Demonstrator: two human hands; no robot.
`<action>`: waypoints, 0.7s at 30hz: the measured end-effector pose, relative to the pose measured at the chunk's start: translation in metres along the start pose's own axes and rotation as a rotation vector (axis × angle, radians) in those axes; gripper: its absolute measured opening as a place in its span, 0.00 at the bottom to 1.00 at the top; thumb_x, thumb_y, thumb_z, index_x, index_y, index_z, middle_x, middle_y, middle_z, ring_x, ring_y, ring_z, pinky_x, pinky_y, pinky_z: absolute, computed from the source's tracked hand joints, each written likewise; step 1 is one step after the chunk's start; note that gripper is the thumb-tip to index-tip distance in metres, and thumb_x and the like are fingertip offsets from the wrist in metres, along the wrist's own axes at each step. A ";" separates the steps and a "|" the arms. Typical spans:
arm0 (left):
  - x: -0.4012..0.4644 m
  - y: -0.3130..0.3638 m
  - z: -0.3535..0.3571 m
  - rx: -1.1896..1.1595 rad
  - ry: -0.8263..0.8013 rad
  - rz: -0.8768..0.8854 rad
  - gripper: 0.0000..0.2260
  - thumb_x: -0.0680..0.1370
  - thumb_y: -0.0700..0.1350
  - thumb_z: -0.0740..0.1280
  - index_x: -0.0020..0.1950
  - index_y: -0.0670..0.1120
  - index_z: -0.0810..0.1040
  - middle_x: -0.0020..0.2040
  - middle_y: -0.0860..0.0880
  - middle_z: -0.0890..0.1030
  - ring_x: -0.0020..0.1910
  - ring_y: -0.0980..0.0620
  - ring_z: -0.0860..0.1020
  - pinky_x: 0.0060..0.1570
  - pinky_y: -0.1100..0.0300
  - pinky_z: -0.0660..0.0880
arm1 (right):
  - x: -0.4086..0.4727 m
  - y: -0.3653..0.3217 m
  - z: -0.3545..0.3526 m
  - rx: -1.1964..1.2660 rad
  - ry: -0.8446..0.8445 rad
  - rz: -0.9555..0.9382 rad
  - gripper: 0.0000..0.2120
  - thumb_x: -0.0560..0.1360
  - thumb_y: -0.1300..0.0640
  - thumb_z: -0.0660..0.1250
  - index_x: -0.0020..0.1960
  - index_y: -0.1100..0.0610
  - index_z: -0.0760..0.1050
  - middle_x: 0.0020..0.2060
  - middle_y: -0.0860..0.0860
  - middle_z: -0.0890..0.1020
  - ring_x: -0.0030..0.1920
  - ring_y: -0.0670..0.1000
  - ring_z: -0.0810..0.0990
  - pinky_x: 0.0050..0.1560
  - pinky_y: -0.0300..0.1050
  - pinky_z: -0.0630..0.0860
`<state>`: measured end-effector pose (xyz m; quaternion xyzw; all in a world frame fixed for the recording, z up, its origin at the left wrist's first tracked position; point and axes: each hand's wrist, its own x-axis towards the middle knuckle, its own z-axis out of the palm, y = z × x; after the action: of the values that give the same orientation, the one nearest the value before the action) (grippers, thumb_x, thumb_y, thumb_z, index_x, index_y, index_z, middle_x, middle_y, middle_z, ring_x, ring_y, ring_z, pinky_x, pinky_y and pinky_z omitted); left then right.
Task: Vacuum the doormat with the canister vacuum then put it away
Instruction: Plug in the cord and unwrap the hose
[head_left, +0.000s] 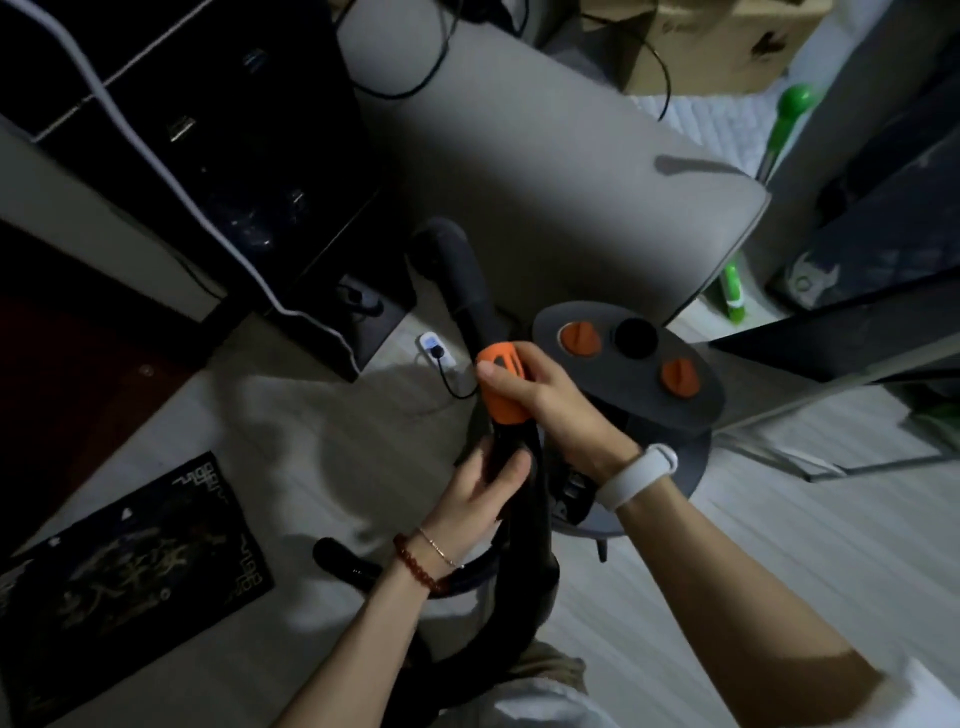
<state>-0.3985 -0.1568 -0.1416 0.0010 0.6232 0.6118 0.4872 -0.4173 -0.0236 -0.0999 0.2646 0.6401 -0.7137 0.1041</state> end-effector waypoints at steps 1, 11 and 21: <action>0.004 -0.002 0.004 -0.030 -0.004 0.000 0.23 0.68 0.62 0.70 0.61 0.57 0.72 0.63 0.50 0.76 0.64 0.51 0.73 0.65 0.53 0.68 | 0.001 -0.001 -0.006 -0.021 -0.019 -0.011 0.09 0.75 0.56 0.65 0.52 0.60 0.73 0.42 0.52 0.75 0.42 0.47 0.74 0.45 0.38 0.70; 0.043 -0.003 0.016 0.123 0.235 0.147 0.07 0.78 0.45 0.62 0.43 0.48 0.66 0.22 0.51 0.72 0.21 0.52 0.69 0.26 0.58 0.69 | 0.008 0.049 -0.096 -0.388 0.185 -0.120 0.14 0.78 0.59 0.61 0.63 0.58 0.73 0.57 0.50 0.77 0.59 0.47 0.74 0.58 0.36 0.70; 0.096 0.008 0.019 0.129 0.294 0.193 0.05 0.79 0.42 0.60 0.44 0.48 0.67 0.34 0.50 0.73 0.24 0.54 0.73 0.25 0.58 0.72 | 0.073 0.069 -0.161 -1.204 0.241 -0.450 0.17 0.76 0.52 0.57 0.63 0.53 0.74 0.59 0.55 0.78 0.57 0.61 0.74 0.52 0.55 0.67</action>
<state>-0.4421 -0.0829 -0.1889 0.0025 0.7226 0.6081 0.3288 -0.4052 0.1350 -0.2032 0.0978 0.9749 -0.1999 0.0095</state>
